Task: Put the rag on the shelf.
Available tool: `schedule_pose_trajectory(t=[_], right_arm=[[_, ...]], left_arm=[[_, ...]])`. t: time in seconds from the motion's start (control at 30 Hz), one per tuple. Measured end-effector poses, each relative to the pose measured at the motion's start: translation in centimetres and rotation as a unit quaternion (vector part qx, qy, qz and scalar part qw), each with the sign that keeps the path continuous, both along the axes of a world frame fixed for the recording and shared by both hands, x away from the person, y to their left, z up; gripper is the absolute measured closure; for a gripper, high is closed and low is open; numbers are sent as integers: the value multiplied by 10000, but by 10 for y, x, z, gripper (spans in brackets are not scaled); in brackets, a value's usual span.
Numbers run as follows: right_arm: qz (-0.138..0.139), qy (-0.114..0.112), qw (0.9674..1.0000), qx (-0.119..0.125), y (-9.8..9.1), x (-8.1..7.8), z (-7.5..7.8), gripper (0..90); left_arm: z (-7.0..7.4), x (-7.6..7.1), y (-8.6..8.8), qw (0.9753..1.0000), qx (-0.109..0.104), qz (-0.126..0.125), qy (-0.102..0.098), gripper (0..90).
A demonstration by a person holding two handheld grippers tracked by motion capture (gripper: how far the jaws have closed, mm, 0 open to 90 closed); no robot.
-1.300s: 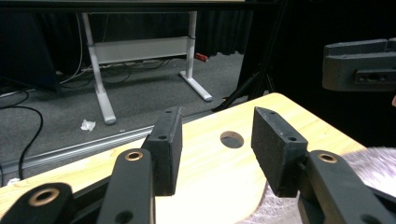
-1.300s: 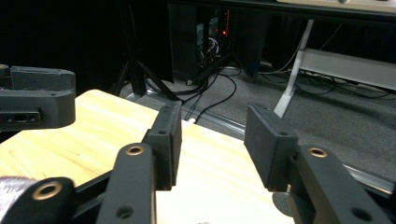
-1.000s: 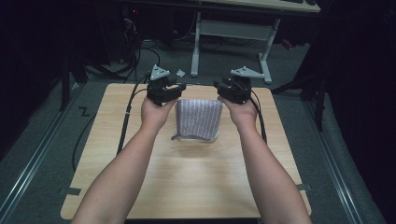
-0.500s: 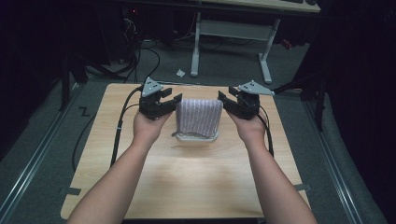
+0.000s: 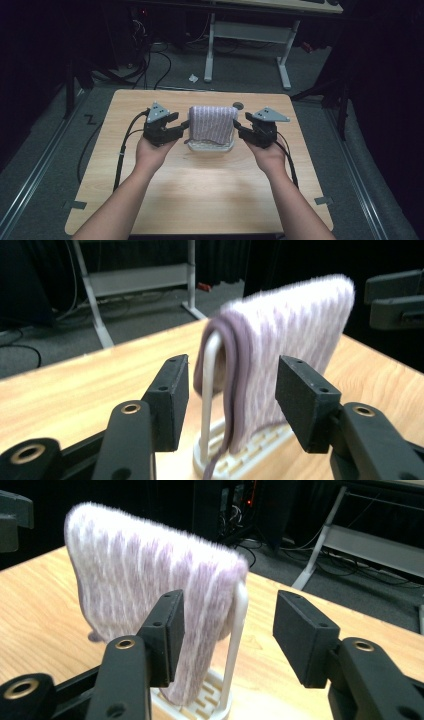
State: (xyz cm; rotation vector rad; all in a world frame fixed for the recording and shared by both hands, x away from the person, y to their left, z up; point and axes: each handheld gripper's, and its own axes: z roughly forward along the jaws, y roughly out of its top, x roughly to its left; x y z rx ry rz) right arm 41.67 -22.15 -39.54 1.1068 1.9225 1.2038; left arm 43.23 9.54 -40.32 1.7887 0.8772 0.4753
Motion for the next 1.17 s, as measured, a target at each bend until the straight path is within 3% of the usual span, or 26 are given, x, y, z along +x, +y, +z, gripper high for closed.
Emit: schedule_pose_trajectory(t=[0.27, 0.37, 0.4, 0.53, 0.7, 0.77, 0.8, 0.87, 0.9, 0.93, 0.97, 1.0, 1.07, 1.17], right_arm=[[5, 352, 9994, -60, -1, -16, -38, 394], [-3, 442, 9988, -226, -1, -27, -58, 389], [-3, 442, 9988, -226, -1, -27, -58, 389], [-56, 607, 9978, -275, -6, -43, -81, 387], [-71, 797, 9965, -232, -12, -58, -94, 375], [-95, 872, 9957, -298, -14, -70, -101, 365], [-150, 880, 9956, -284, -18, -85, -108, 359], [-208, 851, 9958, -251, -21, -92, -112, 358], [-294, 805, 9961, -200, -25, -103, -119, 380], [-300, 951, 9949, -123, -30, -113, -127, 398], [-248, 1170, 9928, -69, -32, -115, -129, 355], [-211, 1227, 9922, -78, -32, -117, -129, 358], [-312, 1082, 9935, -191, -34, -119, -127, 365], [-356, 1106, 9932, -80, -34, -116, -126, 359]], left_arm=[[-35, -10, 5, 9991, 198, -150, 345, 467], [-47, -16, 7, 9982, 248, -209, 504, 464], [-50, -19, 7, 9980, 249, -227, 539, 464], [-70, -36, 10, 9960, 417, -419, 672, 457], [-93, -61, 19, 9923, 621, -542, 924, 452], [-101, -73, 26, 9913, 592, -529, 1054, 448], [-105, -81, 31, 9912, 491, -513, 1118, 448], [-116, -98, 42, 9920, 222, -452, 1160, 448], [-121, -105, 46, 9888, 99, -381, 1436, 463], [-122, -106, 47, 9862, 61, -428, 1601, 469], [-122, -108, 47, 9863, 51, -513, 1568, 462], [-120, -110, 46, 9885, 173, -516, 1414, 460], [-119, -108, 43, 9902, 342, -425, 1282, 461], [-119, -105, 39, 9905, 296, -492, 1246, 436]])
